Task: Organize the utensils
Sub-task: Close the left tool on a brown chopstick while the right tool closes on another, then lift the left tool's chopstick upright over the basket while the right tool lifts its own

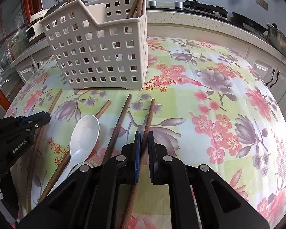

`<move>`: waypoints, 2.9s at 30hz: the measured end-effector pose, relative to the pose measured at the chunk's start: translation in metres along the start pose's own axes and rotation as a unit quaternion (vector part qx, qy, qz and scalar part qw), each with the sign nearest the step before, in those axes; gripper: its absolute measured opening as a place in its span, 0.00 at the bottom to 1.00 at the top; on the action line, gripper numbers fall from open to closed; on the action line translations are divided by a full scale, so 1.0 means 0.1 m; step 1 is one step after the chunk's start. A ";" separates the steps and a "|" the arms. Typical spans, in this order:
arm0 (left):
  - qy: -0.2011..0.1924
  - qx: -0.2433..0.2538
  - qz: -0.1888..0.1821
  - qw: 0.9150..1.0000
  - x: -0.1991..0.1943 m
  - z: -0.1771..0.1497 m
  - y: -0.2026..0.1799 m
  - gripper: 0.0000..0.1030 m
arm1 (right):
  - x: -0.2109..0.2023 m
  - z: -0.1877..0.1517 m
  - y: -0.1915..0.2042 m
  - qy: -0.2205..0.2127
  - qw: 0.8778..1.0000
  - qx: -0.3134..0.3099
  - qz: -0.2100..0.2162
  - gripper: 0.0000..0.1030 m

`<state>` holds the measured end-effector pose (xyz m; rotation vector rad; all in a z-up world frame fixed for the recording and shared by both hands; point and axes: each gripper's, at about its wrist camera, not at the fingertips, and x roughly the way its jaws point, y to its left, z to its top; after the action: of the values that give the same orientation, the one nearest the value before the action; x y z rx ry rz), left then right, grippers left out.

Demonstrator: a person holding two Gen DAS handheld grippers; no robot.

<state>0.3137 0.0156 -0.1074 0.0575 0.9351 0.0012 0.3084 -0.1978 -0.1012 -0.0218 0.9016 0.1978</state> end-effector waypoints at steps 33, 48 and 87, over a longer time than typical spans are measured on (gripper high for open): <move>-0.154 -0.029 -0.054 0.986 -1.41 -0.14 0.11 0.06 | -1.33 0.06 -0.12 -0.180 0.982 0.016 0.054 0.06; -0.207 -0.021 -0.046 0.977 -1.93 -0.29 0.09 0.06 | -1.76 -0.05 -0.13 -0.217 0.975 0.010 0.049 0.06; -0.240 0.000 -0.054 0.969 -2.16 0.17 0.00 0.06 | -1.95 0.37 -0.10 -0.255 0.966 -0.009 0.046 0.06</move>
<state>0.1992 0.0089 0.0765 0.0059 0.4524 -0.1101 0.2214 -0.2356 0.0737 0.0531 0.3876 0.2824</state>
